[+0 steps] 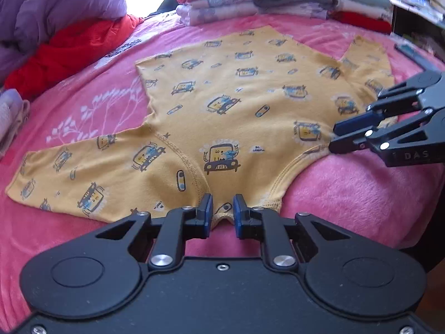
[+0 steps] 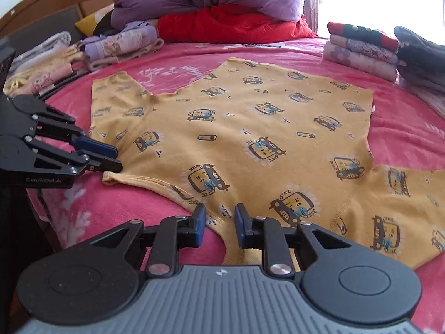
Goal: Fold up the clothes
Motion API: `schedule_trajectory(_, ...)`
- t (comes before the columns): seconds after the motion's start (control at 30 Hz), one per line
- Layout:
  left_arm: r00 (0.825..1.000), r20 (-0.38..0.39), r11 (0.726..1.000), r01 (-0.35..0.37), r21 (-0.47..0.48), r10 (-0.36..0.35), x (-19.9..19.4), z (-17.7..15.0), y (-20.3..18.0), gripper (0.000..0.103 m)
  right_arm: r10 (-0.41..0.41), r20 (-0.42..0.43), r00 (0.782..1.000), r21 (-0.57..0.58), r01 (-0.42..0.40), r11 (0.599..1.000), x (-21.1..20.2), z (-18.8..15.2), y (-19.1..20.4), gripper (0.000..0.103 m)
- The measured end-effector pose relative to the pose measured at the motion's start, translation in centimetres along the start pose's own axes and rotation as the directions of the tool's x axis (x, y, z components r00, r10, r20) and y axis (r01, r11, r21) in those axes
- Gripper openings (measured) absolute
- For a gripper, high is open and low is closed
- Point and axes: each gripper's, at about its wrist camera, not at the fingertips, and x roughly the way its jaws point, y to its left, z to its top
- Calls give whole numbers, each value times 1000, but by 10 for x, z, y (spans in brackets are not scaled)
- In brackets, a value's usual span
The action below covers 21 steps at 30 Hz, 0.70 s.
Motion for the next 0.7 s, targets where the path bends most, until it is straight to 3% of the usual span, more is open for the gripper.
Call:
schedule_trajectory(0.07,999,34,999,23,-34,-22,-8,1,4,18,3,-5,1000,15,-3,1000,-4,-2,-2,26)
schedule_trajectory(0.13,998,52,997,38,-65,-35,-13,1,7,28,-2,-11,1000,18,2,1000,-7,-5,-2,27)
schedule_trajectory(0.17,999,24,997,28,-77,-26,-10,0,10,36,-6,-10,1000,16,6,1000,-9,-5,-1,28)
schedule_trajectory(0.23,1000,-17,994,13,-111,-15,-7,-3,17,37,-13,-4,1000,10,13,1000,-12,-5,1,29)
schedule_trajectory(0.33,998,69,955,18,-298,2,-29,-3,55,39,-26,24,999,14,26,1000,-21,-5,3,30)
schedule_trajectory(0.4,991,107,896,-29,-443,85,-41,-6,86,39,-32,53,998,23,31,999,-26,-5,2,30)
schedule_trajectory(0.47,981,82,820,-98,-563,174,-45,-14,115,39,-48,82,995,29,46,999,-31,-4,2,30)
schedule_trajectory(0.5,977,61,773,-124,-622,206,-44,-19,130,39,-59,95,994,28,56,998,-33,-3,2,30)
schedule_trajectory(0.57,973,28,643,-130,-755,230,-39,-33,161,39,-59,125,990,-5,60,998,-32,2,11,30)
schedule_trajectory(0.63,974,48,517,-76,-853,223,-33,-45,190,40,-19,138,990,-79,30,996,-25,10,32,28)
schedule_trajectory(0.67,971,55,481,-66,-874,234,-30,-48,201,40,2,143,990,-116,15,993,-22,15,43,28)
schedule_trajectory(0.7,966,49,464,-77,-883,254,-27,-49,211,40,22,147,989,-153,1,988,-18,19,54,28)
